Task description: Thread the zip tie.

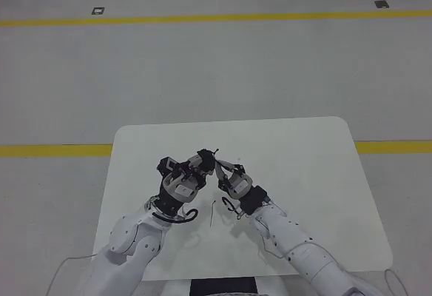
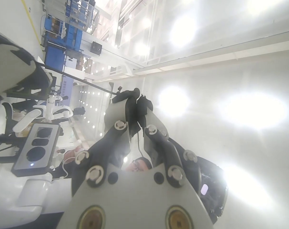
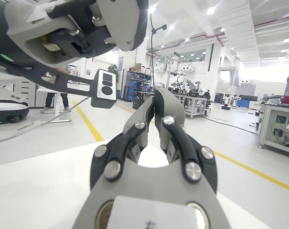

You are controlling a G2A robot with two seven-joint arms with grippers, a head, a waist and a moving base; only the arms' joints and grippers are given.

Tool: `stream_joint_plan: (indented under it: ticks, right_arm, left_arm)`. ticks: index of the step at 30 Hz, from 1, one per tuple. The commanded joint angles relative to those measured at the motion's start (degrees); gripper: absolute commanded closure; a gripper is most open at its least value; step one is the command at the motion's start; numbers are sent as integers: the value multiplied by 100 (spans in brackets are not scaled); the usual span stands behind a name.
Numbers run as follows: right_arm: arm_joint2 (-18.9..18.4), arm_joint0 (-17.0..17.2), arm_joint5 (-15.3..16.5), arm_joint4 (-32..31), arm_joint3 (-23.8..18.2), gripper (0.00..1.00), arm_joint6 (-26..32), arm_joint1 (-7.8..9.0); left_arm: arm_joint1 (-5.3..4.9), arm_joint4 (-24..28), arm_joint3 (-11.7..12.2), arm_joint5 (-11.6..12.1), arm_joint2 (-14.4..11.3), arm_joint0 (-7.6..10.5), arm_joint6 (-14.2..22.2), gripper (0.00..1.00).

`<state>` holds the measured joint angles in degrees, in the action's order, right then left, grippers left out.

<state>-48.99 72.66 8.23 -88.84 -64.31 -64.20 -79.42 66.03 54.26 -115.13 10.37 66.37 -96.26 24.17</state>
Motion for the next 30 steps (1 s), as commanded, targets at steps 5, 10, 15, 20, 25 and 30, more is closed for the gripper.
stream_joint_plan:
  ticks: [5,10,15,20,25,30]
  right_arm:
    - [-21,-2,-6,-53,4,100,-10,0]
    - [-68,0,-26,-22,9,100,-120,-1]
    - [-89,2,-74,-75,-12,100,-250,-1]
    - [-29,-34,-161,-111,-42,100,-326,14]
    - [335,-230,-493,-111,197,100,-79,97]
    - [508,-333,-699,-111,290,100,24,149]
  left_arm:
    - [9,-27,5,13,3,16,-7,100]
    - [20,-61,57,40,2,42,-37,100]
    - [29,-123,99,43,-5,69,-69,100]
    - [40,-122,182,7,-19,107,-92,100]
    - [48,-41,131,-1,-7,116,-54,100]
    - [46,-12,85,-23,40,78,-5,100]
